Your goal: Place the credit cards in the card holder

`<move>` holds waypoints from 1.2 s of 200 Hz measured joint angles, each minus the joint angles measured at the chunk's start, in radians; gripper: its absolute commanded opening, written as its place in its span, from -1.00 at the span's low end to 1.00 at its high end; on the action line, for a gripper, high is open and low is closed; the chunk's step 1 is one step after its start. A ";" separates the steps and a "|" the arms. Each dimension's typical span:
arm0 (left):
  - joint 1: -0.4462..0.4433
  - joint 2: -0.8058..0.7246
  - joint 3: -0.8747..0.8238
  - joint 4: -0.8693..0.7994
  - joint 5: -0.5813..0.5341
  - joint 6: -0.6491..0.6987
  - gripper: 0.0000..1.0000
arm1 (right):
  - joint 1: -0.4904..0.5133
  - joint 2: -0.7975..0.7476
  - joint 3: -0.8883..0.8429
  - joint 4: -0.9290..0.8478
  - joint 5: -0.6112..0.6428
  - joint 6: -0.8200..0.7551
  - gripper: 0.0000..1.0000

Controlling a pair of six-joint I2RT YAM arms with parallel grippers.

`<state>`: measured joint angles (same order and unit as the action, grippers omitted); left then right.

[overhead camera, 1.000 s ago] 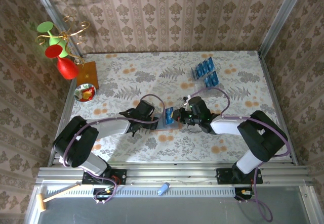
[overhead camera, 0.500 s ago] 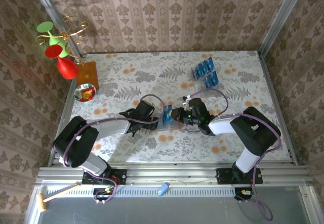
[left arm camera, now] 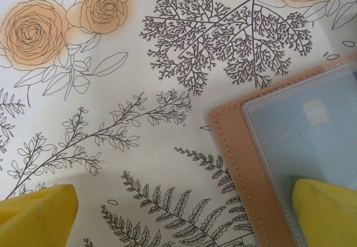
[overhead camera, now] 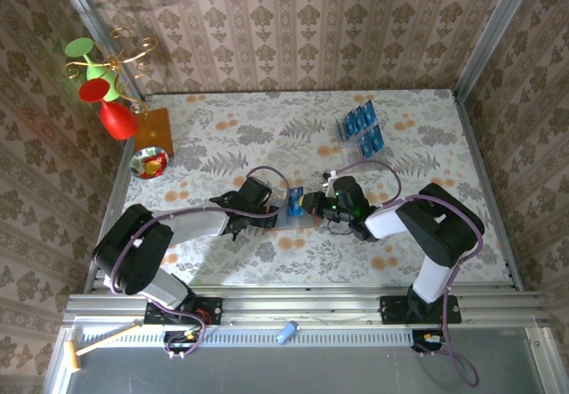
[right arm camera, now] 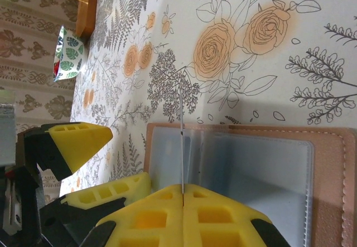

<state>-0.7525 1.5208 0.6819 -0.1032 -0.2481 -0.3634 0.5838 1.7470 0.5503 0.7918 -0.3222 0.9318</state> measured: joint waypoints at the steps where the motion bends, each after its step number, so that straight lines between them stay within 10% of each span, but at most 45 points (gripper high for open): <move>1: 0.000 0.000 0.000 0.000 0.000 0.000 1.00 | 0.000 0.000 0.000 0.000 0.000 0.000 -1.00; 240: 0.000 0.000 0.000 0.000 0.000 -0.002 1.00 | -0.002 0.088 -0.045 0.148 -0.072 0.043 -1.00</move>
<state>-0.7525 1.5208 0.6823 -0.1032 -0.2481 -0.3653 0.5823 1.8351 0.5049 0.9401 -0.3943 0.9749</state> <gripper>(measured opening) 0.999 0.068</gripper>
